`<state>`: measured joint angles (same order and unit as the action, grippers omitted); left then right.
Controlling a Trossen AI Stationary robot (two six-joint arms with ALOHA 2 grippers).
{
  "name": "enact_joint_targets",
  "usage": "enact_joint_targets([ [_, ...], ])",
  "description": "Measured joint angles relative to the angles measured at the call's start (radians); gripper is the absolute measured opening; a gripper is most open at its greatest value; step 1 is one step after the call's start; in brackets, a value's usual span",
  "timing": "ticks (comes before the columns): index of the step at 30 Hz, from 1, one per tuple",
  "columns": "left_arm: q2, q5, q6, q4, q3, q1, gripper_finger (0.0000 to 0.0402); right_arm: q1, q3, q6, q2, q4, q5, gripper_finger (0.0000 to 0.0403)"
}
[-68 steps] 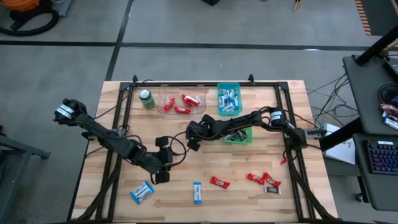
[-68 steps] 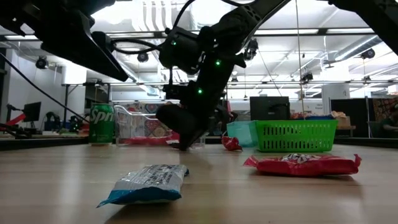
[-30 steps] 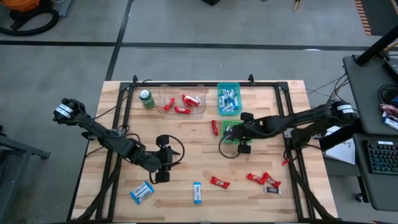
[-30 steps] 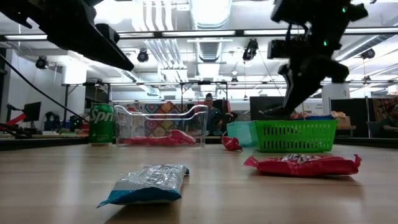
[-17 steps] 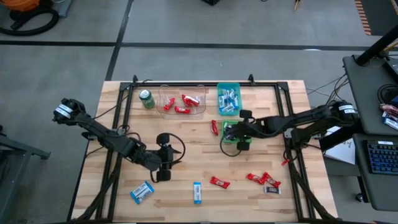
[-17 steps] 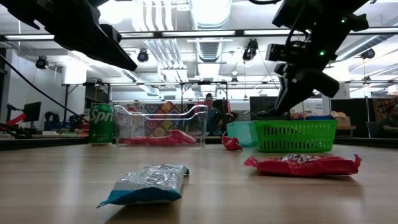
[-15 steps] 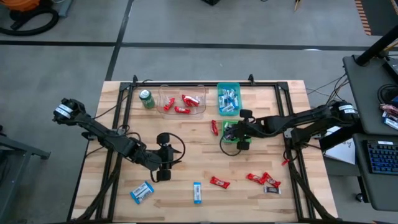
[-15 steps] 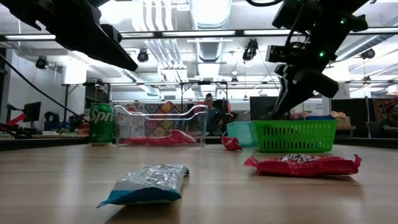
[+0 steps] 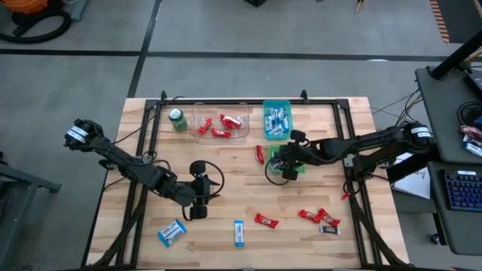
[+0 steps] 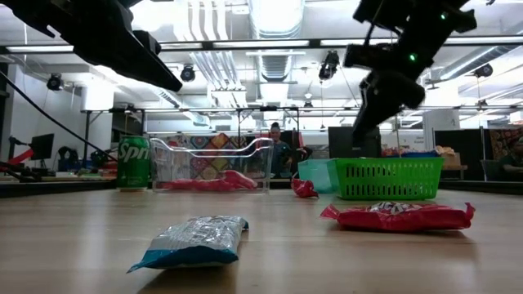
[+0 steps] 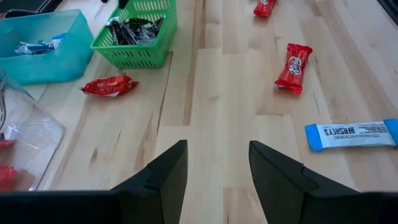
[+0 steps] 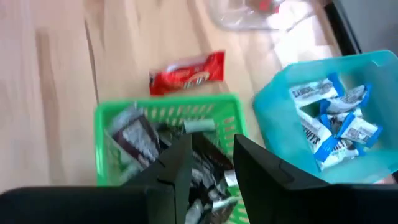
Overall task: Sort candy
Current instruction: Put the red chocolate bar into the transparent bin
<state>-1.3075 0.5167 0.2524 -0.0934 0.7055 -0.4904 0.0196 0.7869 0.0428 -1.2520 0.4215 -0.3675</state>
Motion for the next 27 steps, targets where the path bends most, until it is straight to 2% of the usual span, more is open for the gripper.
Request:
enact_joint_targets([
  [7,0.0,0.0,0.026,0.006,0.0,0.002,0.0154,0.0,0.068,0.256,0.004,0.001,0.032,0.0092],
  [9,0.0,0.0,0.042,0.006,0.0,0.002,0.0154,0.002,0.08,0.332,0.004,0.002,0.1,0.0087],
  [13,0.0,0.001,0.056,0.006,0.0,0.002,0.0154,0.018,0.101,0.415,-0.005,-0.02,0.339,0.0079],
  [15,0.0,0.002,0.056,0.006,0.0,0.002,0.0154,0.052,0.107,0.435,-0.018,-0.023,0.399,0.0078],
  [21,0.0,0.05,0.056,0.015,0.0,0.002,0.0154,0.172,0.11,0.506,-0.065,-0.038,0.402,0.0081],
  [25,0.0,0.05,0.052,0.037,0.0,0.002,0.0154,0.264,0.11,0.44,-0.106,-0.038,0.389,0.0081],
  [27,0.0,0.05,0.043,0.053,0.0,0.002,0.0154,0.314,0.11,0.414,-0.131,-0.048,0.338,0.0081],
])
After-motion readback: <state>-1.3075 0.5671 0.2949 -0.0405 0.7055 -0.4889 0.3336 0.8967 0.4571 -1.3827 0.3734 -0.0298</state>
